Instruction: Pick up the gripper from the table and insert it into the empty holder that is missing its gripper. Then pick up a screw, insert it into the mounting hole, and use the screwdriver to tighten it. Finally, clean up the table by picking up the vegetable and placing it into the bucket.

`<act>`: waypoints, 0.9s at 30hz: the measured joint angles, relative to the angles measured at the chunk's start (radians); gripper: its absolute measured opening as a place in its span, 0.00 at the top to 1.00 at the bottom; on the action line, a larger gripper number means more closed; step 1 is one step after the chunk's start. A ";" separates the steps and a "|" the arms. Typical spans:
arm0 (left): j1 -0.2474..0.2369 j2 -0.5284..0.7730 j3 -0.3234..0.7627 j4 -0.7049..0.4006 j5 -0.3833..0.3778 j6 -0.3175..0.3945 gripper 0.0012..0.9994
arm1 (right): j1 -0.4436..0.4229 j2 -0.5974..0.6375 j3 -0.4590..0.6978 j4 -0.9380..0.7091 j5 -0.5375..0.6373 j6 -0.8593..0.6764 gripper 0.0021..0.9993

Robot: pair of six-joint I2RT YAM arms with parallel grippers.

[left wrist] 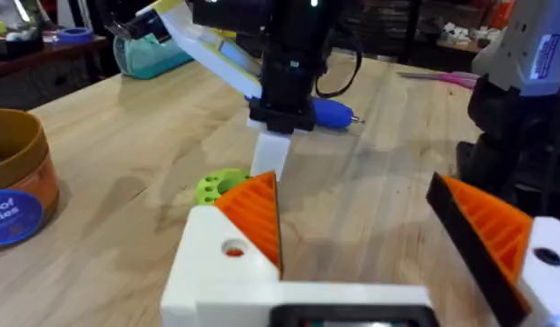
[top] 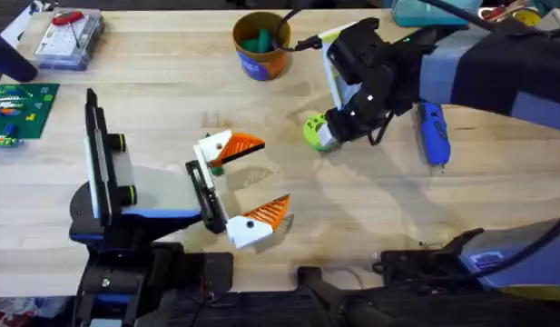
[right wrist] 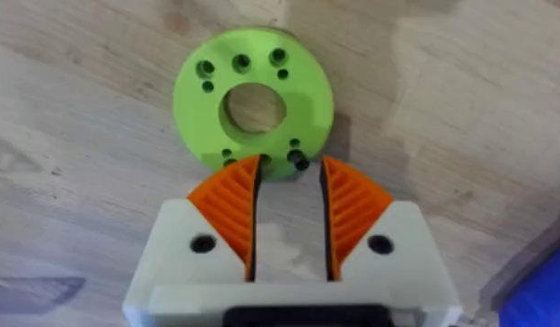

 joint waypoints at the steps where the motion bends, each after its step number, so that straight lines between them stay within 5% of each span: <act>1: 0.000 0.000 0.000 0.000 0.000 0.000 0.01 | 0.000 0.000 0.000 0.000 0.000 0.000 0.63; 27: 0.000 0.000 0.000 0.000 0.000 0.000 0.01 | -0.001 0.000 0.000 0.024 0.004 -0.001 0.65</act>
